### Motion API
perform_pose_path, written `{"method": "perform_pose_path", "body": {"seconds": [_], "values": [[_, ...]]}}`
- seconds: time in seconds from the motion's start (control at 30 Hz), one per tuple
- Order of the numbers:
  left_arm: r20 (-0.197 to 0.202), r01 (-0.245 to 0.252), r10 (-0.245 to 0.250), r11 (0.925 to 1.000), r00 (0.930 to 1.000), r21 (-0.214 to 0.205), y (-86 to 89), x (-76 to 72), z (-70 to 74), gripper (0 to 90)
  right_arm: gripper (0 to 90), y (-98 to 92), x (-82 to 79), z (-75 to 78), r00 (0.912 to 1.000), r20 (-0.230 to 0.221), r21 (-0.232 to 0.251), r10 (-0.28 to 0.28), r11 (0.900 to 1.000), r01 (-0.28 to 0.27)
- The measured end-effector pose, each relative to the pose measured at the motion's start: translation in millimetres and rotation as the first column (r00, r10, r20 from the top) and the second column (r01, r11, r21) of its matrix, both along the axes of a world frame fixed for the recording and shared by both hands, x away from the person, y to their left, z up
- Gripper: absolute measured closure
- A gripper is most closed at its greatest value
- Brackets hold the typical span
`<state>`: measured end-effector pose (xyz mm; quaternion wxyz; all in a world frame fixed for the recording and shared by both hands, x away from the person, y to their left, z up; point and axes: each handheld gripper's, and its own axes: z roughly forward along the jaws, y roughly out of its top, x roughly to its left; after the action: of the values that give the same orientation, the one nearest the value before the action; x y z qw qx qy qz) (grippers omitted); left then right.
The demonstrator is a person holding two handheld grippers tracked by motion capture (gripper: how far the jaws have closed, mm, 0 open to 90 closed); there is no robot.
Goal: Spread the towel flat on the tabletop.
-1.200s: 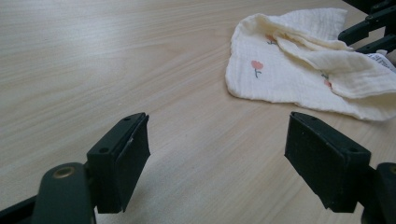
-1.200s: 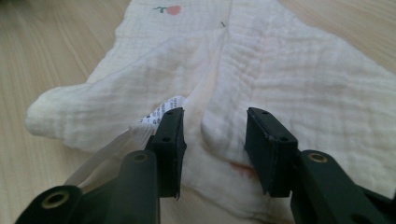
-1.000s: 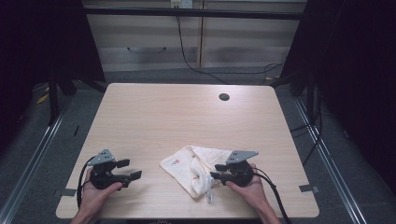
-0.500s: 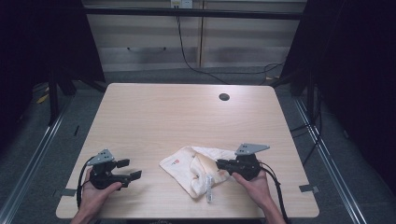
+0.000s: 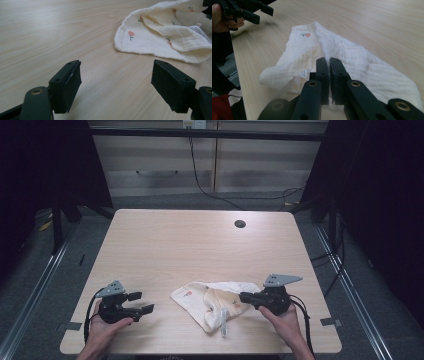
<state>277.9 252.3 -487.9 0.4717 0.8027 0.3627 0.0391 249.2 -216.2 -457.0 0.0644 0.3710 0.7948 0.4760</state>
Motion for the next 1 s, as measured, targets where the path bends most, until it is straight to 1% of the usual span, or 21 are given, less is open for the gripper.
{"method": "perform_pose_path", "body": {"seconds": [0.03, 0.13, 0.17, 0.2, 0.23, 0.27, 0.3, 0.37, 0.4, 0.43, 0.47, 0.5, 0.57, 0.6, 0.63, 0.67, 0.7, 0.77, 0.87, 0.97, 1.0], "values": [[0.000, 0.007, -0.007, 0.9999, 1.0000, 0.008, -2.6, 0.1, 0.3, 23.4, 86.4, -2.0, -2.9, -0.7, 1.0000, -0.007, 0.002, -0.006, 1.0000, 0.006], [-0.008, 0.027, -0.027, 0.9996, 0.9996, 0.003, -8.6, 1.6, 2.0, 23.6, 86.4, -6.3, -7.9, -2.1, 0.9998, -0.014, 0.009, -0.011, 0.9999, 0.011], [-0.012, 0.044, -0.044, 0.9990, 0.9990, 0.003, -17.3, 5.6, 5.1, 24.0, 86.4, -10.4, -11.8, -2.0, 0.9997, -0.020, 0.009, -0.013, 0.9999, 0.013], [-0.012, 0.044, -0.044, 0.9990, 0.9990, 0.003, -17.3, 5.6, 5.1, 26.6, 86.4, -12.2, -13.1, -1.7, 0.9997, -0.020, 0.009, -0.014, 0.9999, 0.015], [-0.021, 0.075, -0.075, 0.9971, 0.9969, -0.006, -26.8, 12.9, 7.9, 31.8, 86.4, -13.9, -14.5, -1.1, 0.9997, -0.021, 0.009, -0.015, 0.9998, 0.015], [-0.019, 0.079, -0.079, 0.9969, 0.9967, -0.001, -31.1, 18.0, 8.6, 34.1, 86.5, -15.6, -15.9, -0.4, 0.9996, -0.024, 0.011, -0.014, 0.9998, 0.014], [-0.025, 0.077, -0.077, 0.9969, 0.9967, -0.015, -35.8, 23.9, 8.4, 35.7, 86.4, -16.9, -17.7, 0.5, 0.9996, -0.025, 0.010, -0.016, 0.9998, 0.016], [-0.020, 0.086, -0.086, 0.9963, 0.9961, 0.003, -45.5, 36.1, 7.8, 41.7, 86.4, -19.2, -21.2, 2.1, 0.9995, -0.021, 0.017, -0.025, 0.9995, 0.026], [-0.026, 0.094, -0.094, 0.9955, 0.9952, -0.008, -51.0, 41.3, 6.2, 44.9, 86.5, -20.4, -23.0, 3.0, 0.9994, -0.020, 0.020, -0.027, 0.9994, 0.027], [-0.026, 0.094, -0.094, 0.9955, 0.9952, -0.008, -51.0, 41.3, 6.2, 45.9, 86.5, -20.4, -23.0, 3.0, 0.9994, -0.020, 0.020, -0.027, 0.9994, 0.027], [-0.039, 0.104, -0.104, 0.9946, 0.9938, -0.006, -63.5, 50.1, 2.4, 45.5, 86.4, -22.4, -25.0, 3.4, 0.9993, -0.017, 0.024, -0.035, 0.9991, 0.035], [-0.041, 0.105, -0.106, 0.9943, 0.9936, -0.015, -69.3, 53.4, -0.4, 45.7, 86.4, -23.3, -25.3, 2.9, 0.9992, -0.016, 0.027, -0.038, 0.9989, 0.038], [-0.058, 0.126, -0.125, 0.9920, 0.9905, 0.009, -79.2, 59.1, -7.2, 48.1, 86.4, -24.5, -25.2, 1.6, 0.9989, -0.015, 0.032, -0.045, 0.9984, 0.046], [-0.068, 0.129, -0.128, 0.9914, 0.9895, 0.018, -82.6, 61.0, -10.8, 49.6, 86.4, -24.8, -25.1, 1.1, 0.9988, -0.014, 0.031, -0.046, 0.9984, 0.047], [-0.068, 0.129, -0.128, 0.9914, 0.9895, 0.018, -82.6, 61.0, -10.8, 50.9, 86.4, -24.8, -25.1, 1.1, 0.9988, -0.014, 0.031, -0.046, 0.9984, 0.047], [-0.081, 0.140, -0.138, 0.9901, 0.9871, 0.013, -84.6, 62.7, -13.8, 50.9, 86.3, -25.1, -25.1, 0.9, 0.9988, -0.012, 0.032, -0.048, 0.9983, 0.048], [-0.081, 0.140, -0.137, 0.9898, 0.9872, 0.029, -88.4, 63.8, -17.0, 54.4, 86.3, -26.4, -24.2, 1.3, 0.9986, -0.008, 0.039, -0.052, 0.9979, 0.052], [-0.086, 0.148, -0.145, 0.9885, 0.9856, 0.030, -92.3, 64.3, -18.7, 54.1, 86.3, -29.0, -21.3, 2.5, 0.9983, -0.012, 0.044, -0.058, 0.9974, 0.058], [-0.078, 0.164, -0.160, 0.9856, 0.9839, 0.042, -96.5, 63.3, -20.7, 56.1, 86.3, -33.3, -16.4, 3.9, 0.9974, -0.006, 0.044, -0.072, 0.9964, 0.073], [-0.065, 0.175, -0.171, 0.9826, 0.9831, 0.061, -97.4, 61.4, -20.5, 62.3, 86.3, -37.9, -13.8, 4.8, 0.9960, 0.001, 0.049, -0.090, 0.9948, 0.090], [-0.069, 0.172, -0.168, 0.9833, 0.9834, 0.059, -96.8, 61.5, -20.8, 64.3, 86.3, -39.7, -13.5, 5.3, 0.9956, 0.002, 0.050, -0.093, 0.9944, 0.093]]}}
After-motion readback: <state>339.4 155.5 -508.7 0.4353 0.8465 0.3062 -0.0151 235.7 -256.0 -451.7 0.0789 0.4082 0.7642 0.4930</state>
